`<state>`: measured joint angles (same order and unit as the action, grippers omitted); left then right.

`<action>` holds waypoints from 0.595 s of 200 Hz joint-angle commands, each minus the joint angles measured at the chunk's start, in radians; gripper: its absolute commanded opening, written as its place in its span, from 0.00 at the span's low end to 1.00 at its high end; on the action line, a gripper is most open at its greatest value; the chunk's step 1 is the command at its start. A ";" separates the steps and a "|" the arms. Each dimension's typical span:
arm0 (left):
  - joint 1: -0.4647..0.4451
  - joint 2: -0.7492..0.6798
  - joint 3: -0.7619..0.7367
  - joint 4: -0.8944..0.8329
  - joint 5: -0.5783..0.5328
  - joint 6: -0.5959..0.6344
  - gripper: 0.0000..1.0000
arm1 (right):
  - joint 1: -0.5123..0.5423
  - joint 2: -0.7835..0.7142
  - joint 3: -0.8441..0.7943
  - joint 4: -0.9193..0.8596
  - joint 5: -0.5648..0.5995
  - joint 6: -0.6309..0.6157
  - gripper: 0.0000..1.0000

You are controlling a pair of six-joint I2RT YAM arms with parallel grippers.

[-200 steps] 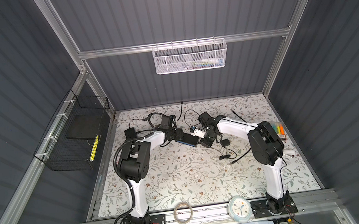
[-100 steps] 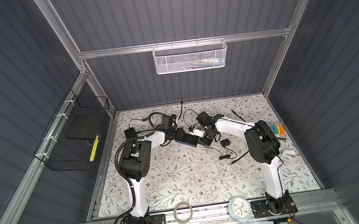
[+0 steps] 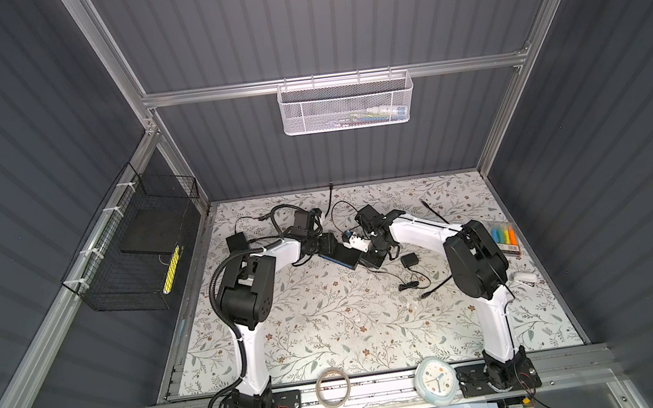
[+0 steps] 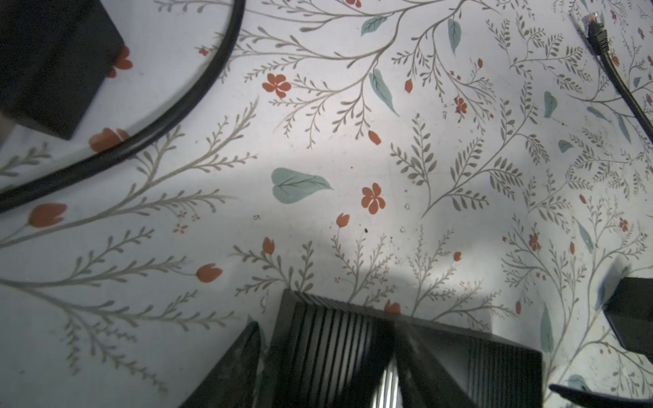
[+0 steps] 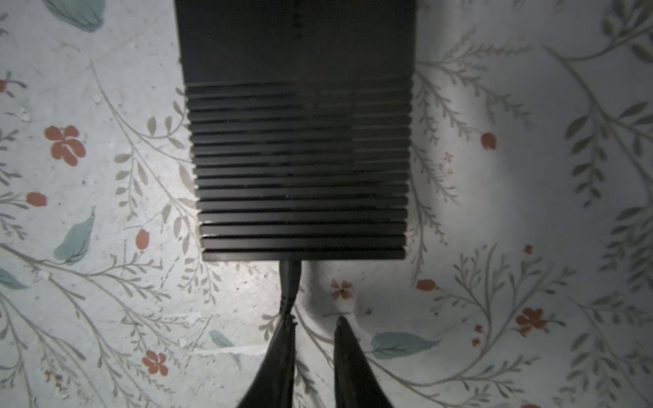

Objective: Insert the plug into the switch port

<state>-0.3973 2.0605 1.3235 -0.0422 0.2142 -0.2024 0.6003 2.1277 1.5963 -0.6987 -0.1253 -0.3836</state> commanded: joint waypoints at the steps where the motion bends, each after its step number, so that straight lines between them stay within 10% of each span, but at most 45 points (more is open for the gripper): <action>1: 0.005 0.039 0.010 -0.038 0.016 0.009 0.61 | 0.010 -0.005 -0.007 -0.011 -0.022 0.014 0.23; 119: 0.005 0.041 0.007 -0.038 0.019 0.012 0.61 | 0.017 -0.079 -0.012 -0.039 -0.051 0.033 0.25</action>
<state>-0.3927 2.0651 1.3251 -0.0353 0.2295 -0.2024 0.6067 2.0689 1.5944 -0.7105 -0.1436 -0.3645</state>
